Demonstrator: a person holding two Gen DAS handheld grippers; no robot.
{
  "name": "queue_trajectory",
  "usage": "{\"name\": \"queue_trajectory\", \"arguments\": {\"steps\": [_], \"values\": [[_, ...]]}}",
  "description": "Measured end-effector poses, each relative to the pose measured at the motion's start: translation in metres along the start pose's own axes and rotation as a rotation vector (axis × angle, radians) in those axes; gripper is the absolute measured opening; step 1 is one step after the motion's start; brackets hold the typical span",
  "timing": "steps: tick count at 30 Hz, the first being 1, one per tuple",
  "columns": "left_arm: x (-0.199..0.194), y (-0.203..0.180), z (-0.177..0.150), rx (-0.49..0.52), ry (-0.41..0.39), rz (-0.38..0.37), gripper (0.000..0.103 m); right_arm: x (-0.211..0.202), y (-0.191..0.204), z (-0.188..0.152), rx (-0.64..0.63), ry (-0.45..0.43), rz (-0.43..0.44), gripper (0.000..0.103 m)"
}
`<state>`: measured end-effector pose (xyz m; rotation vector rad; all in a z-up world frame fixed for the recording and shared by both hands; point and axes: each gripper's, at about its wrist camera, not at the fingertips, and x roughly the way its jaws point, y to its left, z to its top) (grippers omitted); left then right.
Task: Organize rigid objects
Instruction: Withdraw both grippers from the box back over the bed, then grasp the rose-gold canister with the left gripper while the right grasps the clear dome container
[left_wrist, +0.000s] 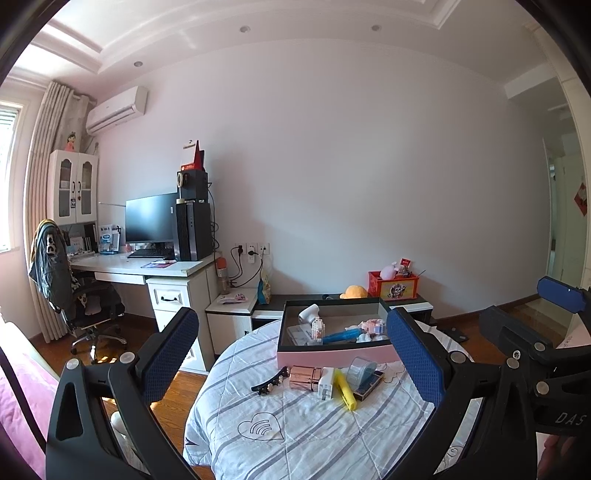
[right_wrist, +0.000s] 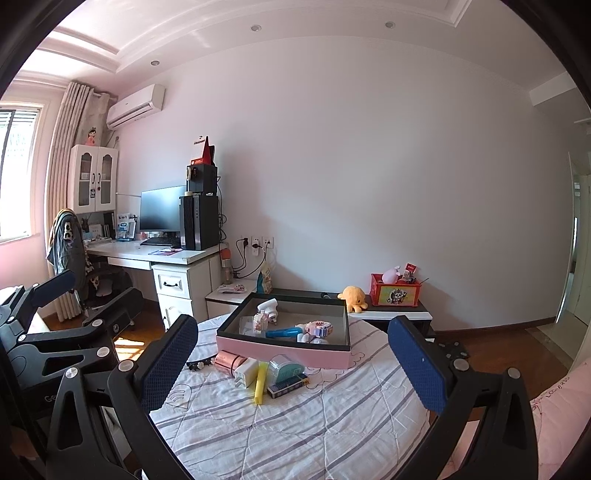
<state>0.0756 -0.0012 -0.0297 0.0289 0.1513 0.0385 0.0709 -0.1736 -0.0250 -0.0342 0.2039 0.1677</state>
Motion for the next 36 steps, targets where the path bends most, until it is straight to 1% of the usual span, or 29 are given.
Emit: {"name": "queue_trajectory", "arguments": {"steps": [3,7,11,18,23,29,32,34,36], "values": [[0.010,0.000,-0.005,0.002,0.022,0.000,0.103,0.011,-0.002,-0.004,0.006,0.027,0.003,0.103],[0.030,0.002,-0.016,0.002,0.075,-0.007,0.103,0.029,-0.003,-0.014,0.010,0.073,0.005,0.103],[0.058,0.005,-0.034,0.001,0.168,-0.031,0.103,0.056,-0.004,-0.029,0.006,0.138,0.022,0.103],[0.108,0.014,-0.075,-0.030,0.342,-0.090,0.103,0.112,-0.012,-0.068,0.025,0.297,0.025,0.103],[0.141,0.014,-0.101,-0.029,0.438,-0.078,0.103,0.145,-0.017,-0.093,0.031,0.380,0.021,0.103],[0.178,0.012,-0.127,-0.011,0.541,-0.075,0.103,0.178,-0.032,-0.117,0.052,0.464,0.009,0.103],[0.195,0.009,-0.133,-0.012,0.565,-0.097,0.103,0.190,-0.039,-0.126,0.062,0.491,0.005,0.103],[0.206,0.008,-0.134,0.006,0.568,-0.077,0.103,0.196,-0.044,-0.129,0.064,0.503,0.000,0.103],[0.220,0.011,-0.134,0.023,0.567,-0.033,0.103,0.203,-0.051,-0.132,0.073,0.512,-0.003,0.103]]}}
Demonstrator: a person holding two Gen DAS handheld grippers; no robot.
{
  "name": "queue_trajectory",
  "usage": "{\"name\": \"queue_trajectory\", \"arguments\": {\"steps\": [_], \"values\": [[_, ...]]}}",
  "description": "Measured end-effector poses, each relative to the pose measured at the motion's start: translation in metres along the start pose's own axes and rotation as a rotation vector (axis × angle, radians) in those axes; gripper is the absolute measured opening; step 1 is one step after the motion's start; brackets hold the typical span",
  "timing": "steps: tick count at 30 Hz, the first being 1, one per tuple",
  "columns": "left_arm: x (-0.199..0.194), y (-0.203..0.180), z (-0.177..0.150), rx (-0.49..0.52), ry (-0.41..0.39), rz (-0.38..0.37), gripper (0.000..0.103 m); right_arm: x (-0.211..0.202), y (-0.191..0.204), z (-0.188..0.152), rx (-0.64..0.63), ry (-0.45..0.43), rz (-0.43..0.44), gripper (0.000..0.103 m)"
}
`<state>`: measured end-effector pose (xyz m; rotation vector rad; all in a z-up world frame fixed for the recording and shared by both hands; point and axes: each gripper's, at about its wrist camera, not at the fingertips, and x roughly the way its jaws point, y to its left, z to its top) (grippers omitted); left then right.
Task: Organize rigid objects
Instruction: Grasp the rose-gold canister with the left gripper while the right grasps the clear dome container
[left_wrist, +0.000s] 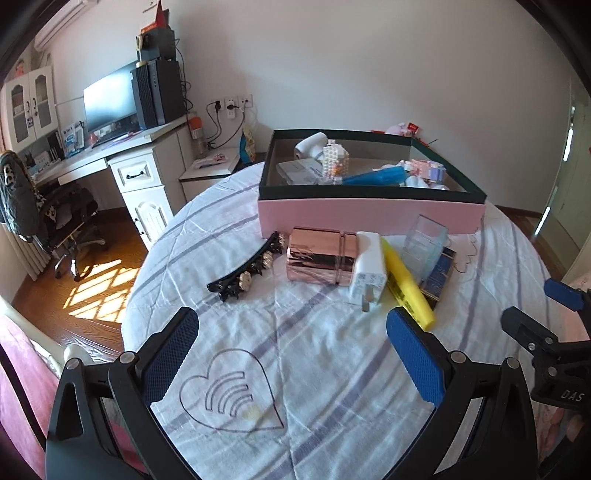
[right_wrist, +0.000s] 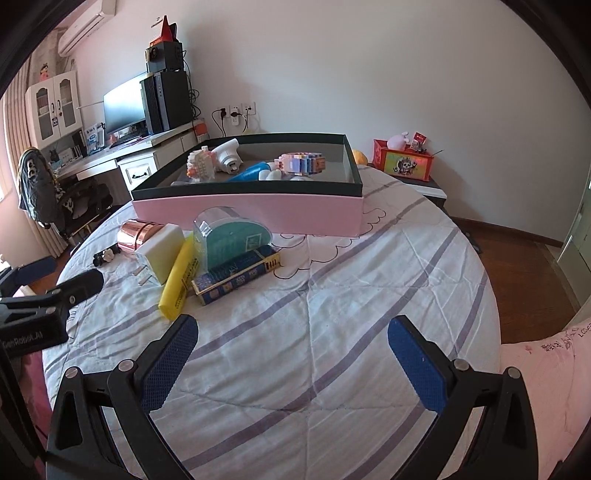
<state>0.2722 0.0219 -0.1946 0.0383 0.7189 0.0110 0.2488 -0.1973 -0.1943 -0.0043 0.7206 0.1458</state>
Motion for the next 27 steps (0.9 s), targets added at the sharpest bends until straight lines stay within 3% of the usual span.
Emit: {"name": "queue_trajectory", "arguments": {"steps": [7,16,19,21,23,27], "values": [[0.042,0.004,0.022,0.028,0.049,0.038,0.103,0.018,-0.013,0.006,0.025,0.022,-0.001,0.103],[0.071,-0.025,0.039,0.114,0.068,0.019,0.103,0.030,-0.018,0.013,0.021,0.039,0.013,0.103],[0.079,-0.029,0.046,0.117,0.076,0.023,0.090,0.031,-0.018,0.014,0.020,0.039,0.015,0.103],[0.088,-0.030,0.049,0.118,0.108,0.004,0.068,0.033,-0.019,0.016,0.018,0.040,0.016,0.103],[0.094,-0.033,0.050,0.117,0.122,-0.027,0.056,0.037,-0.020,0.019,0.013,0.045,0.013,0.103],[0.099,-0.038,0.048,0.125,0.114,-0.024,0.056,0.044,-0.016,0.030,-0.006,0.044,0.013,0.103]]}}
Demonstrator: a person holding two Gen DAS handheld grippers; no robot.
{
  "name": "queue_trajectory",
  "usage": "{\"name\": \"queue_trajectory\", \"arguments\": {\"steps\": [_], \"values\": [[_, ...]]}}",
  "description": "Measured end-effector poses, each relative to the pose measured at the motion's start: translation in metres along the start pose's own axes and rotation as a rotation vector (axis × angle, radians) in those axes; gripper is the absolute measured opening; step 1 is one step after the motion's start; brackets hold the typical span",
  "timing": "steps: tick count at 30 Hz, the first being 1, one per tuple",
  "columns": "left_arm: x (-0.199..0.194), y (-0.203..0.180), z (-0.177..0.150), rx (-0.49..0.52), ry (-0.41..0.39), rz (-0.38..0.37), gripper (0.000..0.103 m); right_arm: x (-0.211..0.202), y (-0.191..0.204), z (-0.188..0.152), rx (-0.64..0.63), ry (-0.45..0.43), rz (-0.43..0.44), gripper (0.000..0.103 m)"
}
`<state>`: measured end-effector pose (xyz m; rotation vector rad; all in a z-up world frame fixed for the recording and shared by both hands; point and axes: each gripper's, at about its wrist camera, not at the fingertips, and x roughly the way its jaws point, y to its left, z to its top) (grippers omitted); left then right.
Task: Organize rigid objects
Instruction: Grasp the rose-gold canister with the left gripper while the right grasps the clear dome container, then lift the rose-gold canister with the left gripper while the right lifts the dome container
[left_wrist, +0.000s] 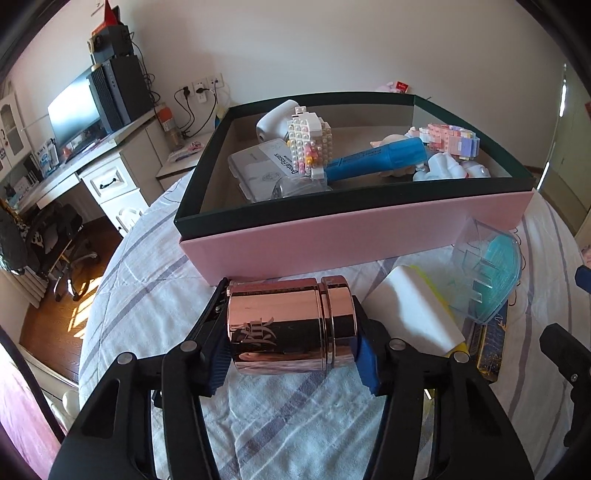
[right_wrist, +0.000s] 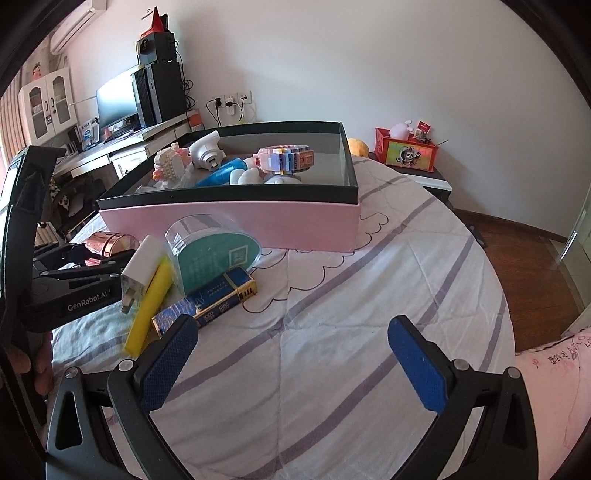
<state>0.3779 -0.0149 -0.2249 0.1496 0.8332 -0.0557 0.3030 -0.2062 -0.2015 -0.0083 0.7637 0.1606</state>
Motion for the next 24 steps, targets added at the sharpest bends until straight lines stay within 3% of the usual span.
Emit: {"name": "queue_trajectory", "arguments": {"steps": [5,13,16,17,21,24], "values": [[-0.015,0.005,-0.011,-0.023,-0.034,-0.012,0.056,0.012,0.016,0.021,-0.034,-0.011,0.040,0.103],[-0.032,0.019,-0.030,-0.060,-0.029,-0.037,0.056,0.057,0.040,0.046,-0.073,0.062,0.117,0.103],[-0.033,0.021,-0.032,-0.063,-0.025,-0.045,0.056,0.072,0.034,0.046,-0.007,0.105,0.240,0.080],[-0.035,0.022,-0.032,-0.068,-0.029,-0.050,0.056,0.072,0.033,0.045,0.004,0.105,0.261,0.076],[-0.047,0.024,-0.033,-0.079,-0.051,-0.065,0.056,0.058,0.035,0.038,-0.013,0.084,0.236,0.076],[-0.065,0.023,-0.034,-0.092,-0.087,-0.074,0.056,0.030,0.038,0.031,-0.015,0.012,0.202,0.076]]}}
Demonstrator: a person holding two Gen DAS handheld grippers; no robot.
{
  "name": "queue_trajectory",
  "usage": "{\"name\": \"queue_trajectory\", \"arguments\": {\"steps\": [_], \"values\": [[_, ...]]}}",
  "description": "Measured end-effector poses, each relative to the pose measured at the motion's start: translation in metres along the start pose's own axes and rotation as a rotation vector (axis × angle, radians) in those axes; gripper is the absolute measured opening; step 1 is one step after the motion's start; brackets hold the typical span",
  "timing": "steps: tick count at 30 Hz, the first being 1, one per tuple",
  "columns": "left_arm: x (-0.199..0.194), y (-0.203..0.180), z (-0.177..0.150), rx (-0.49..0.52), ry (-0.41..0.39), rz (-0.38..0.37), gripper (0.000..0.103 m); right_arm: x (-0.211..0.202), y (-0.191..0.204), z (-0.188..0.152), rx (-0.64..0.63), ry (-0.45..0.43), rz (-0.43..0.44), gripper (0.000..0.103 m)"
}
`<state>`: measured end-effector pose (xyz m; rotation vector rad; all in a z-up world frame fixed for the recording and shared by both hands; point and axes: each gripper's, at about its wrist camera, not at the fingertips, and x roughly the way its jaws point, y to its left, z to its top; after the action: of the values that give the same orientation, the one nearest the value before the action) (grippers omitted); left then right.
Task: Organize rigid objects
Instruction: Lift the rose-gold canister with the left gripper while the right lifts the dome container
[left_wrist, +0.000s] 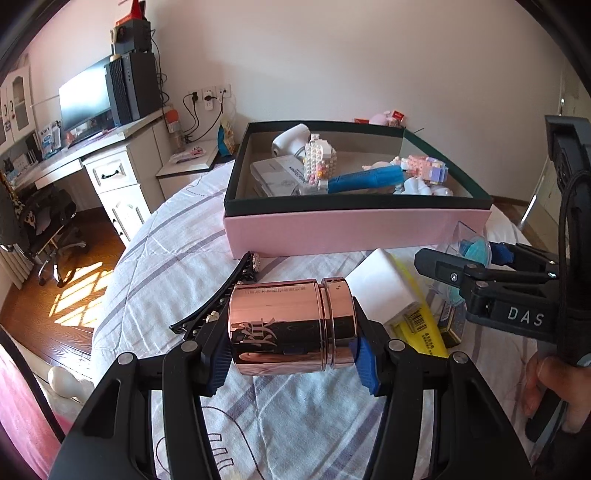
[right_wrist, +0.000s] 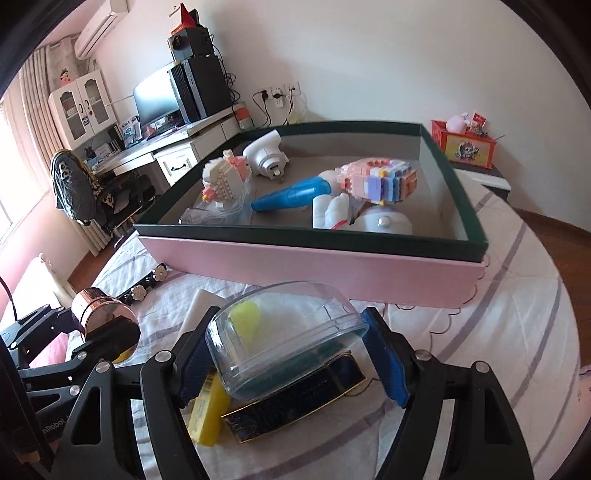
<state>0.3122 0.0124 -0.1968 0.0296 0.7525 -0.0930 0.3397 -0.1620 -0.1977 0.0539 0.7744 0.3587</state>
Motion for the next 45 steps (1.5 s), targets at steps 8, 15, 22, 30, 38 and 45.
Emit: {"name": "queue_trajectory", "arguments": {"steps": [8,15,22,30,38,45], "values": [[-0.078,-0.008,0.004,-0.037,-0.173,0.008,0.056,-0.097,0.038,-0.007,-0.061,-0.231,-0.079,0.076],[-0.152,-0.023,0.000,-0.027,-0.311,-0.002,0.056,-0.164,0.062,-0.017,-0.106,-0.352,-0.101,0.076],[-0.218,-0.032,-0.010,-0.014,-0.430,0.016,0.056,-0.222,0.084,-0.029,-0.135,-0.456,-0.128,0.076],[-0.282,-0.039,-0.027,0.004,-0.550,0.044,0.056,-0.279,0.105,-0.045,-0.161,-0.568,-0.126,0.076],[-0.306,-0.041,-0.037,0.005,-0.593,0.070,0.056,-0.295,0.115,-0.049,-0.177,-0.604,-0.123,0.076],[-0.301,-0.042,-0.037,0.006,-0.588,0.078,0.056,-0.292,0.111,-0.050,-0.176,-0.595,-0.112,0.076]]}}
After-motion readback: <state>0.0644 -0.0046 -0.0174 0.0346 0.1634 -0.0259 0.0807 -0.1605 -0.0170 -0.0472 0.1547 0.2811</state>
